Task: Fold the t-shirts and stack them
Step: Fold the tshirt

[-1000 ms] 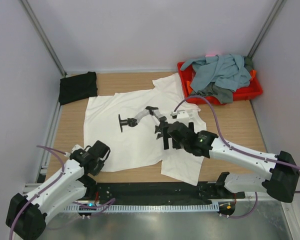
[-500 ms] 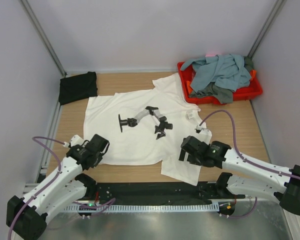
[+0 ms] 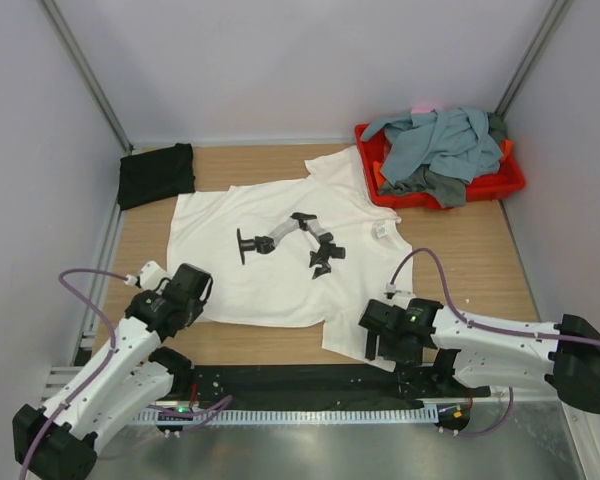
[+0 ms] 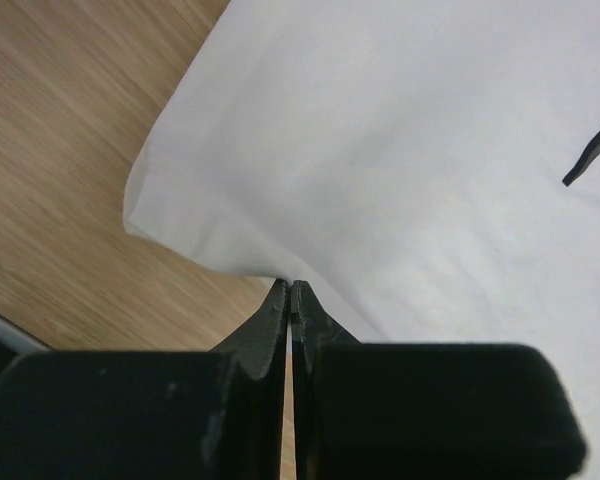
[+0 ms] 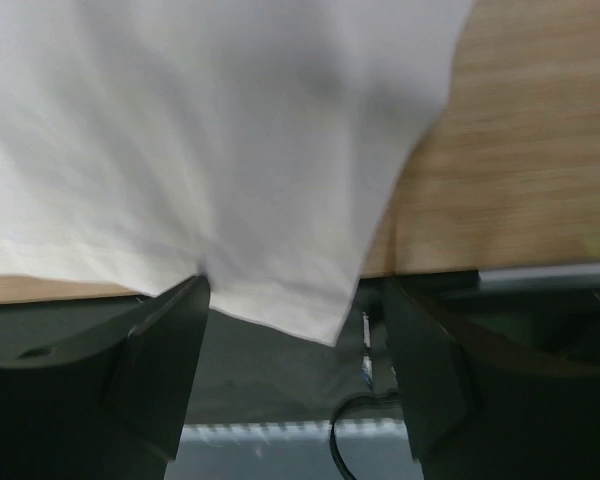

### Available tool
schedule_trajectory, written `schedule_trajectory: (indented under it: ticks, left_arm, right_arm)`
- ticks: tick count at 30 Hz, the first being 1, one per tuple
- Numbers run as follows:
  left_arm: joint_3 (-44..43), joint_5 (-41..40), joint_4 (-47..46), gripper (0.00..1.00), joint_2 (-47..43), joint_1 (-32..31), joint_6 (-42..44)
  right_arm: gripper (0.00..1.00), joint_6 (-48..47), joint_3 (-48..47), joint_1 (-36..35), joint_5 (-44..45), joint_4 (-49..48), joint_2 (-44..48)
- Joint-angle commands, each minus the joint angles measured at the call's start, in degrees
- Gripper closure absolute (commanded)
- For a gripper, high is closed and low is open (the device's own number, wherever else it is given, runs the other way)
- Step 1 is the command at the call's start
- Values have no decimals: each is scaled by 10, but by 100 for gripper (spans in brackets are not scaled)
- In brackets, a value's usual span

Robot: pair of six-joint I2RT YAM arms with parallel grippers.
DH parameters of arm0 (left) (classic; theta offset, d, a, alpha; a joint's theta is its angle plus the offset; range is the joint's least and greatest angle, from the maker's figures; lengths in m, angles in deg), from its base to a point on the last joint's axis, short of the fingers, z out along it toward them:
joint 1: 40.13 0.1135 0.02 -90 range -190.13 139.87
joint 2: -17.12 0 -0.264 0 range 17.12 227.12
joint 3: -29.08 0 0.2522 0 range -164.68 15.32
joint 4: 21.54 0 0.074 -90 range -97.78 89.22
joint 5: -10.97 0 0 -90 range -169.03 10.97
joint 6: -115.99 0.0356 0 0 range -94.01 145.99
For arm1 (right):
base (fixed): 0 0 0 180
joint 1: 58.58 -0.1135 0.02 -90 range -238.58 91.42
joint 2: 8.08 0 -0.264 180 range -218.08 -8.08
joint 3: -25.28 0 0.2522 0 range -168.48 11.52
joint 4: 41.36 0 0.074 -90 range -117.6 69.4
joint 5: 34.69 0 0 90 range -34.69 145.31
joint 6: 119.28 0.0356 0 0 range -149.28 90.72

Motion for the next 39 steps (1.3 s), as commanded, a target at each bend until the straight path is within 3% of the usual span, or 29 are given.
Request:
schedule_trajectory:
  ticks: [1,6,10,12,13,17,23,27,34,39]
  left_arm:
    - [2,-3,-16,100,-25,17,25]
    - [-19,24,-17,100,-11,41,52]
    - [-36,38,-6,100,-4,49,59]
    - [-49,44,4,100,-11,49,60]
    - [-52,52,13,100,-14,50,64]
    - [-60,105,32,100,-21,49,62]
    - [-81,131,132,100,-61,49,50]
    - [-102,115,195,100,-150,49,46]
    - [-215,35,328,100,-120,49,81]
    - [-230,44,330,99,-136,50,86]
  right_arm:
    - [25,22,23,-13,-34,-35,-21]
    - [39,20,29,-27,-35,-65,-56]
    - [72,2,1,-27,-15,-54,-74]
    - [79,-2,-6,-27,-13,-50,-69]
    - [88,-3,-14,-27,-12,-40,-65]
    - [99,-5,-37,-27,2,-4,-30]
    - [99,-7,-96,-28,12,72,24]
    - [99,-16,-152,-28,27,148,56]
    - [99,-42,-250,-28,44,209,46]
    - [99,-46,-261,-28,51,184,43]
